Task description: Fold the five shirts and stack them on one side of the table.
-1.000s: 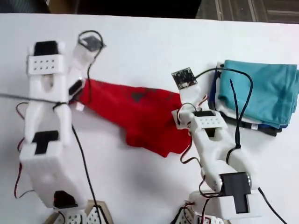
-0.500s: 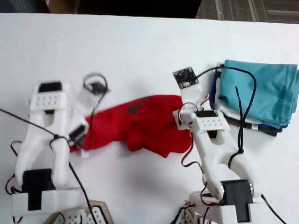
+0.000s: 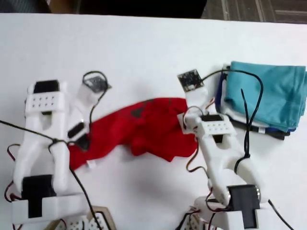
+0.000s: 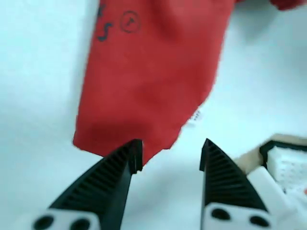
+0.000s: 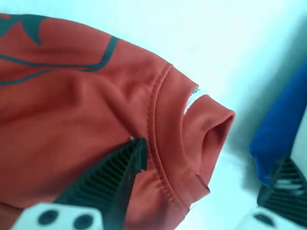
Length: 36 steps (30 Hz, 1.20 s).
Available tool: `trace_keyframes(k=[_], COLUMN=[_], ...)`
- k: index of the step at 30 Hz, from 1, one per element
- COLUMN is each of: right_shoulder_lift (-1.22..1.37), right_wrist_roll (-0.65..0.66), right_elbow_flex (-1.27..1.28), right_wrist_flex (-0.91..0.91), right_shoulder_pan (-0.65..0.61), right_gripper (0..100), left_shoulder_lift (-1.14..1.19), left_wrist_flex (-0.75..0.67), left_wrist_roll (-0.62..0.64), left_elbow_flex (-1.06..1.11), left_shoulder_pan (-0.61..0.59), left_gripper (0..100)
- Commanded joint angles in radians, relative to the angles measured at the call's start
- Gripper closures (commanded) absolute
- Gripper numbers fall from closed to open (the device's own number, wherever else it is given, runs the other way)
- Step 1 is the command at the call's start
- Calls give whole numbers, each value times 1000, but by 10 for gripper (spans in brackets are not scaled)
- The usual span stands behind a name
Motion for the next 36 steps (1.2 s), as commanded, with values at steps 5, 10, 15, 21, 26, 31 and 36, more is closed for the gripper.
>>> trace_keyframes(k=[5,10,15,21,26,31,36], right_shoulder_lift=[-50,-50,-50,-10,61,85,88], right_wrist_roll=[6,6,6,6,8,8,8], right_elbow_flex=[-5,-5,-5,-12,-58,-75,-75], right_wrist_flex=[-21,-22,-22,-38,-47,-45,-50], right_shoulder_pan=[-1,-1,-1,-1,1,1,1], right_gripper=[598,598,598,598,598,598,598], left_shoulder_lift=[-46,-44,-44,-44,-44,-52,-52], left_wrist_flex=[-81,-207,-296,-397,-485,-505,-397], left_wrist_roll=[-137,-69,-52,-52,-52,-51,-51], left_elbow_flex=[122,225,303,367,372,355,237], left_shoulder_pan=[31,64,94,87,86,91,86], left_gripper=[786,786,786,786,786,930,978])
